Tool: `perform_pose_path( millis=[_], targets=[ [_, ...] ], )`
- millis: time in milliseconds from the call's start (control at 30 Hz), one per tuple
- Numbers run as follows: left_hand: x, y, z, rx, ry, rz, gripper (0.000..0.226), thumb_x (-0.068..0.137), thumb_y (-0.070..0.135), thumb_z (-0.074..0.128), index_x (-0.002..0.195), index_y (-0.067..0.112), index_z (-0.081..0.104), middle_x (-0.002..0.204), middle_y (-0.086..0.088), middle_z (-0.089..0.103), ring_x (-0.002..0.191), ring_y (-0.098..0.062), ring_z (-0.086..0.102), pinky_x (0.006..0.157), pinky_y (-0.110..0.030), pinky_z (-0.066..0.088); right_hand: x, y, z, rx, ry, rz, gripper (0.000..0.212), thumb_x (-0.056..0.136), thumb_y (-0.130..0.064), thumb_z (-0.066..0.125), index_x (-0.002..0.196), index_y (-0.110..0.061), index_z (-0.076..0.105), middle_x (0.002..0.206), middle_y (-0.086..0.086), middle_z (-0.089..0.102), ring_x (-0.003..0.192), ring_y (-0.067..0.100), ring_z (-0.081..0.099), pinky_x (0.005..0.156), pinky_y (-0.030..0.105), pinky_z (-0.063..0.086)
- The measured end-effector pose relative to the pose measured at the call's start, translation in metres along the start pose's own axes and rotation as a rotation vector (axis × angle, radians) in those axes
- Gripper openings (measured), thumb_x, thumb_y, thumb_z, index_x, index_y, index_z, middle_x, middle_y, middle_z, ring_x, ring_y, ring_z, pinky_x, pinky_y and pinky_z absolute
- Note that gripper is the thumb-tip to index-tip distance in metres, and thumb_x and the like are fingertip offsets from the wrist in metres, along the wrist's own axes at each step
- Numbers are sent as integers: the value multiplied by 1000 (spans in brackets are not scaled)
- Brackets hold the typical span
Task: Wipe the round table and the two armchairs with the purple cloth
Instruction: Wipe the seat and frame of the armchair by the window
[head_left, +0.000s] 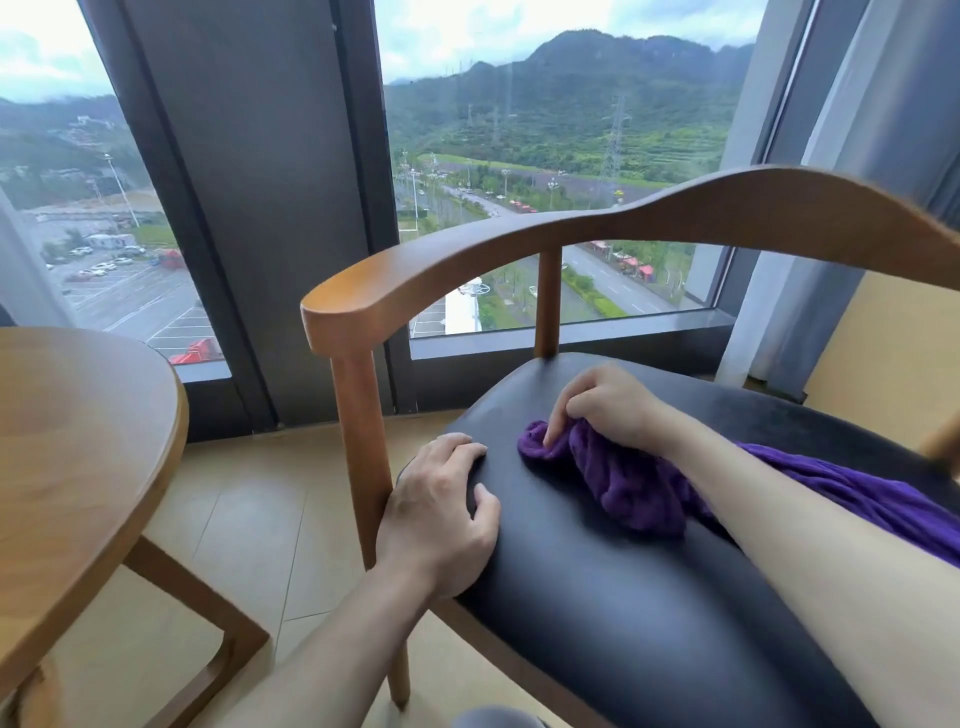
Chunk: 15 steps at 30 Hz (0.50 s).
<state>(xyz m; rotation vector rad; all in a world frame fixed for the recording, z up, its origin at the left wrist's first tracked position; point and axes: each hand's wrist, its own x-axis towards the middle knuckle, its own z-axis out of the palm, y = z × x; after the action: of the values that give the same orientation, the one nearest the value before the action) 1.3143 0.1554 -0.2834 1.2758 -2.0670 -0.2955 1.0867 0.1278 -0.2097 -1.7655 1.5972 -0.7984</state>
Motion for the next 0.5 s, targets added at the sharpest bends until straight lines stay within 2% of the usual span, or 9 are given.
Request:
perform_pose_path(
  millis=[67, 100, 167, 200, 233, 300, 367, 433, 500],
  targets=[
    [2, -1, 1, 6, 9, -5, 45, 81, 34, 44, 121, 24, 62, 129, 12, 55, 120, -8, 49, 101, -35, 46, 9, -5, -4, 76, 202, -8, 45, 72, 3, 44, 63, -22, 80, 69, -7, 75, 72, -3, 65, 74, 21, 47],
    [3, -1, 2, 9, 19, -9, 44, 81, 33, 44, 120, 24, 62, 127, 12, 55, 118, -8, 50, 100, -34, 47, 15, -10, -2, 165, 288, -16, 42, 72, 3, 45, 69, -20, 80, 70, -7, 75, 71, -2, 66, 70, 21, 47],
    [4, -2, 3, 23, 41, -14, 44, 80, 32, 45, 118, 24, 65, 123, 13, 54, 115, -9, 49, 96, -34, 48, 27, -18, 12, 335, 336, -36, 39, 71, -5, 47, 93, -15, 77, 79, -4, 76, 75, 9, 71, 69, 24, 52],
    [3, -2, 4, 32, 49, -21, 44, 79, 31, 44, 118, 25, 65, 120, 13, 53, 114, -9, 48, 94, -33, 48, 33, -16, 21, 298, 306, -35, 43, 73, -11, 48, 108, -17, 72, 91, -3, 75, 84, 15, 71, 75, 25, 52],
    [3, -3, 4, 41, 55, -29, 46, 79, 32, 43, 118, 25, 66, 119, 13, 53, 114, -9, 47, 93, -33, 48, 37, -13, 32, 155, 230, -23, 49, 77, -16, 51, 124, -20, 66, 111, -3, 71, 102, 18, 67, 87, 26, 49],
    [2, -3, 4, 52, 60, -37, 46, 78, 31, 43, 118, 26, 66, 117, 14, 53, 113, -9, 46, 91, -33, 49, 43, -3, 51, -220, 62, 17, 62, 86, -22, 54, 147, -22, 47, 149, 0, 50, 135, 23, 47, 110, 31, 34],
    [2, -2, 4, 52, 75, -47, 44, 77, 29, 45, 116, 26, 66, 116, 15, 56, 112, -8, 48, 88, -32, 50, 49, -2, 56, -313, 13, 46, 60, 88, -24, 54, 148, -24, 47, 153, 3, 46, 137, 25, 44, 107, 29, 32],
    [0, -1, 3, 54, 84, -54, 42, 76, 27, 45, 114, 26, 65, 116, 15, 57, 111, -8, 49, 87, -31, 50, 47, -4, 52, -274, 27, 38, 52, 86, -18, 54, 137, -28, 59, 141, 3, 57, 128, 25, 51, 97, 26, 35],
    [-4, 1, 2, 43, 89, -55, 42, 75, 27, 43, 112, 26, 64, 116, 15, 57, 111, -8, 49, 87, -31, 50, 38, -5, 48, -282, 25, -3, 51, 81, -10, 53, 124, -31, 70, 132, 1, 65, 120, 24, 56, 96, 28, 40]
  ],
)
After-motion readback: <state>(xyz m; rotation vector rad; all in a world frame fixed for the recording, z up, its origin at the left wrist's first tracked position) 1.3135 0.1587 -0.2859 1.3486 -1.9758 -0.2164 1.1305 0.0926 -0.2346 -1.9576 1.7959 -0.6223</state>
